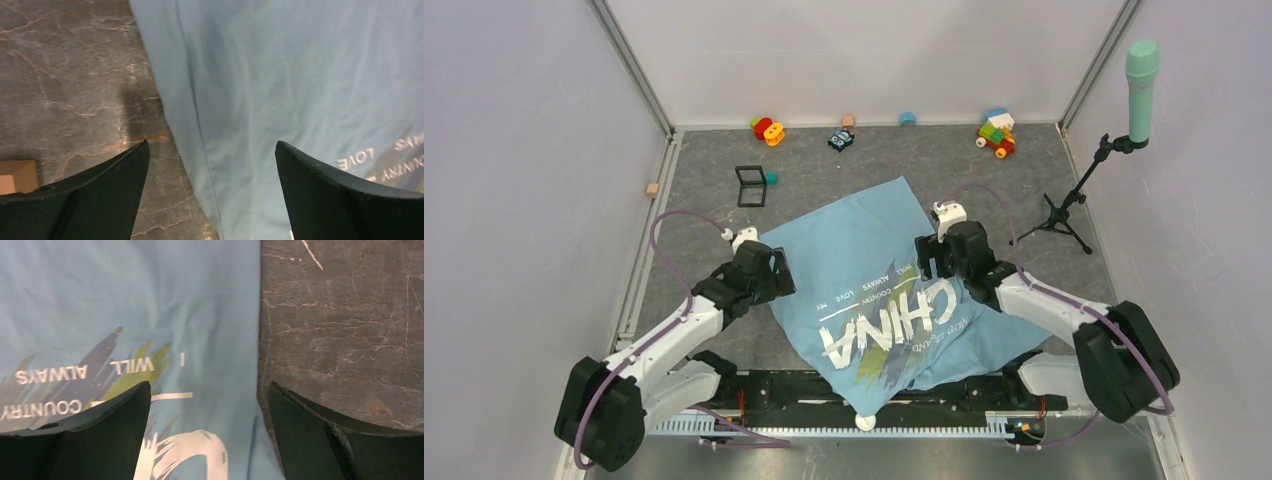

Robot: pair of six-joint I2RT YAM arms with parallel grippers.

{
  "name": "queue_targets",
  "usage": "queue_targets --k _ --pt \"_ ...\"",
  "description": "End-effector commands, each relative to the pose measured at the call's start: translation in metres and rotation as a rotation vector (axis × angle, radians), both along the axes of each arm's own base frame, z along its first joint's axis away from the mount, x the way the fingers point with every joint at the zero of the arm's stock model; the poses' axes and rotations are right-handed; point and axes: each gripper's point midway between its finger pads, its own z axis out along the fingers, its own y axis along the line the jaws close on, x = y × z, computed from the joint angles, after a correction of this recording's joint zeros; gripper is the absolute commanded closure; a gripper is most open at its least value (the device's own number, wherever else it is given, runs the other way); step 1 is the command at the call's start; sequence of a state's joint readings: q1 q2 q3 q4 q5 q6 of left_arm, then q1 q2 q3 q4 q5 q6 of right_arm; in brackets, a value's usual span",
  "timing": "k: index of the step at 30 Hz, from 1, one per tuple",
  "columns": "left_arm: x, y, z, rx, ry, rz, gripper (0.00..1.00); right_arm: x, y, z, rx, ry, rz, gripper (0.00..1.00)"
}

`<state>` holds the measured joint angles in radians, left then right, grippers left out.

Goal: Pin the brooch onto the clothing

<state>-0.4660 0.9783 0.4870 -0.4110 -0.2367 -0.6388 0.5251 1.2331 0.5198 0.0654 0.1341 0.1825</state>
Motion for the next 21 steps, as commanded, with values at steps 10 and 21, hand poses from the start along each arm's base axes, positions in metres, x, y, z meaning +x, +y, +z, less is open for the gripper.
queue_targets --k 10,21 --pt "0.028 0.024 -0.02 0.056 -0.013 0.175 0.1 0.08 -0.001 -0.012 0.062 0.031 0.047 0.24" --pt "0.05 0.008 -0.043 0.027 0.073 0.163 0.23 0.102 0.019 -0.034 0.129 0.099 0.116 0.45"
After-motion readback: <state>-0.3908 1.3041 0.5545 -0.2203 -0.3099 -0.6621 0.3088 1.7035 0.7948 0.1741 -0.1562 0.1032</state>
